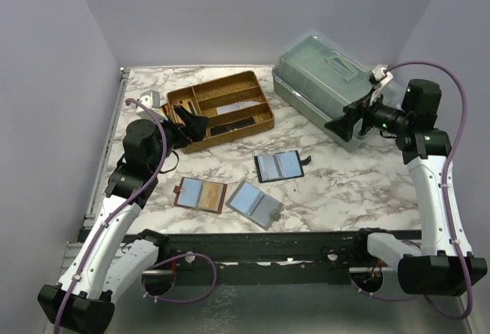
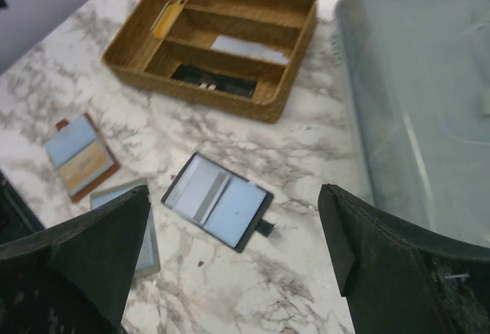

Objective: Take the credit cards out of the card holder
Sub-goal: Reset both arms

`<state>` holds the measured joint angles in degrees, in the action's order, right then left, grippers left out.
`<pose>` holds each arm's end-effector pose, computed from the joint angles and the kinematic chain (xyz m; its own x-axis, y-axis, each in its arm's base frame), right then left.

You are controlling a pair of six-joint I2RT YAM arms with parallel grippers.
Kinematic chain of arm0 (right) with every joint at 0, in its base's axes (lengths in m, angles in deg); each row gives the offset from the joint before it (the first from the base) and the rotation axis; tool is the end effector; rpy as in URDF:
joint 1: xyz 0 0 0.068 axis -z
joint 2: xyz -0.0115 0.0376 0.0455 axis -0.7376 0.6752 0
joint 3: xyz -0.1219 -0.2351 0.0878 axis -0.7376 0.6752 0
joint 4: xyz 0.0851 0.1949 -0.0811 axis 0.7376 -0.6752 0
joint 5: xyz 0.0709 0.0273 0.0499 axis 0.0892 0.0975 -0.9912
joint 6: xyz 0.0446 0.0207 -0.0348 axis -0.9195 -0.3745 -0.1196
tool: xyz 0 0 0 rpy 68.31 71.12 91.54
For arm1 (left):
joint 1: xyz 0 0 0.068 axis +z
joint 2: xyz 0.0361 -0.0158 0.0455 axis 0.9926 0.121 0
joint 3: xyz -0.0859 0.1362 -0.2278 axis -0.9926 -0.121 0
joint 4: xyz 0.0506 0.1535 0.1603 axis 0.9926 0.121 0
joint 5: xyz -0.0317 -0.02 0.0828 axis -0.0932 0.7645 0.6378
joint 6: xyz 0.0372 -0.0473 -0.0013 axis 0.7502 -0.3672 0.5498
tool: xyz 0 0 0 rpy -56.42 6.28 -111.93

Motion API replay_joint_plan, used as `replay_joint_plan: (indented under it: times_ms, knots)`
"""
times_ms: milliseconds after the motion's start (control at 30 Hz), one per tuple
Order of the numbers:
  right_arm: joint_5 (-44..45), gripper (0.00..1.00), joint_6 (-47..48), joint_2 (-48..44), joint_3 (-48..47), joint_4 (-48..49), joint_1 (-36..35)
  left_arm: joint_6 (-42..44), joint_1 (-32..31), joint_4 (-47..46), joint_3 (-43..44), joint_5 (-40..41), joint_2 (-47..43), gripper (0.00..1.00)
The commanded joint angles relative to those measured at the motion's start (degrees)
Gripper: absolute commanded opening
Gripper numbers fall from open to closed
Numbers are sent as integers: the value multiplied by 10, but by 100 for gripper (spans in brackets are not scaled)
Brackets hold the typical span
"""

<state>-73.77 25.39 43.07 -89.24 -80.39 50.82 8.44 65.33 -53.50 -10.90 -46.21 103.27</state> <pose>0.1851 0.0229 0.3949 -0.3186 -0.1081 -0.9417 -0.7053 0.6908 0.1593 0.1468 -0.0483 0.3541 -0.3269 -0.4796 -0.8144 0.1818 0.8137 -0.5521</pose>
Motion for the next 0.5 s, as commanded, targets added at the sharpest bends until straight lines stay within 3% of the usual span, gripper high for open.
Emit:
replay_joint_plan:
  times_ms: [0,133,300,467]
  knots:
    - [188,99,-106,-5,-82,4,4,23,56,70,57,-84,46,99]
    - [245,99,-126,-14,-130,23,5,8,102,89,145,-152,108,99]
    - [226,99,-65,20,-222,-24,5,13,110,107,234,-174,133,99]
    - [196,99,-106,24,-238,-22,11,31,112,132,276,-174,127,99]
